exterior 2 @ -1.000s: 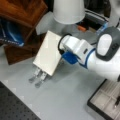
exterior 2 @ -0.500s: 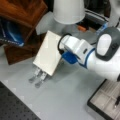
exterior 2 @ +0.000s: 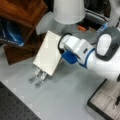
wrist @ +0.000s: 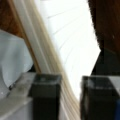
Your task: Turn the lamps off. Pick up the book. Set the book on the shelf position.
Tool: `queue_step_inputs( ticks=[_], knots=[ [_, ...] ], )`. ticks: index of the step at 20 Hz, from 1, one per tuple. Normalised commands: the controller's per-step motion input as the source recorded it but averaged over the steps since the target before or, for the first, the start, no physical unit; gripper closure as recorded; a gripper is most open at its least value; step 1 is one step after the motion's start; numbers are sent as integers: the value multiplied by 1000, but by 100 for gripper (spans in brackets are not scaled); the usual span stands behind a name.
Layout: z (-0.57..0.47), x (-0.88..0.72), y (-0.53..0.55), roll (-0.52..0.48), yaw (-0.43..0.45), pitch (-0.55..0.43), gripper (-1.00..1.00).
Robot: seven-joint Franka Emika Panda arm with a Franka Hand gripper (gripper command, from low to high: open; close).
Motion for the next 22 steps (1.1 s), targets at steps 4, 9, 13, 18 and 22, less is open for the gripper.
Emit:
queue_step_inputs(
  ticks=[4,9,13,18,22],
  knots=[
    [-192,316,104,-309,-150,-84,-100],
    [-208,302,104,-309,-152,-78,-100],
    [-231,291,97,-360,-133,-39,-100],
    [-223,270,70,-452,-79,17,-100],
    [-193,218,55,-482,-40,54,-100]
  ],
)
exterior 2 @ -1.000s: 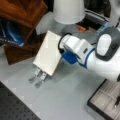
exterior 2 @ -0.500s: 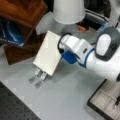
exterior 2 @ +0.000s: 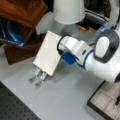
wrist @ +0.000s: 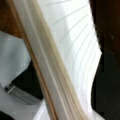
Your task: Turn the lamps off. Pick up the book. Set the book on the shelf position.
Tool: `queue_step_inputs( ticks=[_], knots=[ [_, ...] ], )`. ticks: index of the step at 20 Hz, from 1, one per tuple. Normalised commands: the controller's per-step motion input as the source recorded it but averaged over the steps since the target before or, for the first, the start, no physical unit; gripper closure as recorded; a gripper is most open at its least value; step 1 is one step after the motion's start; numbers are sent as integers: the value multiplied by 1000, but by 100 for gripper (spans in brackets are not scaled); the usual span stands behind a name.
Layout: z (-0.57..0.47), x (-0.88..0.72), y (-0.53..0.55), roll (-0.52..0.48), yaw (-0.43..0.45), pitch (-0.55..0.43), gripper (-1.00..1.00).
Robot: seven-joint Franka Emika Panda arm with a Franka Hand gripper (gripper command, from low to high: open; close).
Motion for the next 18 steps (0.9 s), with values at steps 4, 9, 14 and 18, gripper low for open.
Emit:
queue_step_inputs(
  ticks=[4,9,14,18],
  knots=[
    [-172,199,65,-460,-33,26,-100],
    [-165,202,58,-413,-24,-26,-100],
    [-156,191,25,-387,-11,-39,100],
    [-164,173,8,-369,6,-65,100]
  ],
)
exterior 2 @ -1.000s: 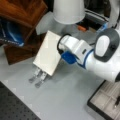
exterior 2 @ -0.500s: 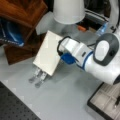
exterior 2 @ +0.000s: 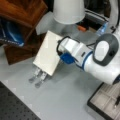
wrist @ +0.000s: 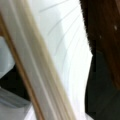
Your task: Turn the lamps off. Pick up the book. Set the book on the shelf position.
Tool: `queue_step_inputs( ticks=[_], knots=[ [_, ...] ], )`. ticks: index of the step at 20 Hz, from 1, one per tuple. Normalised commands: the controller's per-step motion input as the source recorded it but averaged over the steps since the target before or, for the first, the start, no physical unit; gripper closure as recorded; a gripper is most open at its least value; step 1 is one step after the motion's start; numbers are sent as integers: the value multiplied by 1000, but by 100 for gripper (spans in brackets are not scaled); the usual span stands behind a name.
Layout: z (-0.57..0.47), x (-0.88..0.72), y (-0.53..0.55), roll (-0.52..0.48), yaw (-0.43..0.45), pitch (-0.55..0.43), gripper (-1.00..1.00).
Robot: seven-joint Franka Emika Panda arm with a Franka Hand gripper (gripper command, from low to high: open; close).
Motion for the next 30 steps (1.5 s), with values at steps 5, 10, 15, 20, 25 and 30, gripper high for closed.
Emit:
queue_step_inputs(
  ticks=[5,10,15,20,25,30],
  knots=[
    [-187,155,-11,-327,22,-76,100],
    [-189,164,-26,-309,41,-78,100],
    [-177,158,-40,-282,54,-82,100],
    [-159,133,-32,-265,59,-71,100],
    [-42,86,-47,-272,72,-19,100],
    [240,49,-89,-351,100,92,100]
  ],
)
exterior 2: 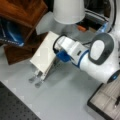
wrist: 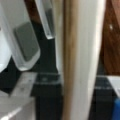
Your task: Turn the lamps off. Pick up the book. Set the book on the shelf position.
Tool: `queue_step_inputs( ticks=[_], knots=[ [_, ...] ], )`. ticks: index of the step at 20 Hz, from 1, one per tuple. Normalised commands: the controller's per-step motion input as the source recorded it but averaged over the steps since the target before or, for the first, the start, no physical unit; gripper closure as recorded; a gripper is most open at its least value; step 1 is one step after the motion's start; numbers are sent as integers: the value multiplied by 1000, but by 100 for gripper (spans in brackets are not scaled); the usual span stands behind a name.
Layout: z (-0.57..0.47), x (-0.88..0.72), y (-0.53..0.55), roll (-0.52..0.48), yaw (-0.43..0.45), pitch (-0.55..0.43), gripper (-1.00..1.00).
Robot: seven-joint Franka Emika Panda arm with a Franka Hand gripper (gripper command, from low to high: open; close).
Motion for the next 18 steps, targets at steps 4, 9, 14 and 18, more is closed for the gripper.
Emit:
queue_step_inputs(
  ticks=[4,9,14,18],
  knots=[
    [405,20,-53,-289,104,165,100],
    [492,7,14,-159,66,161,100],
    [438,28,37,-102,31,95,100],
    [389,31,64,-95,-26,90,100]
  ],
)
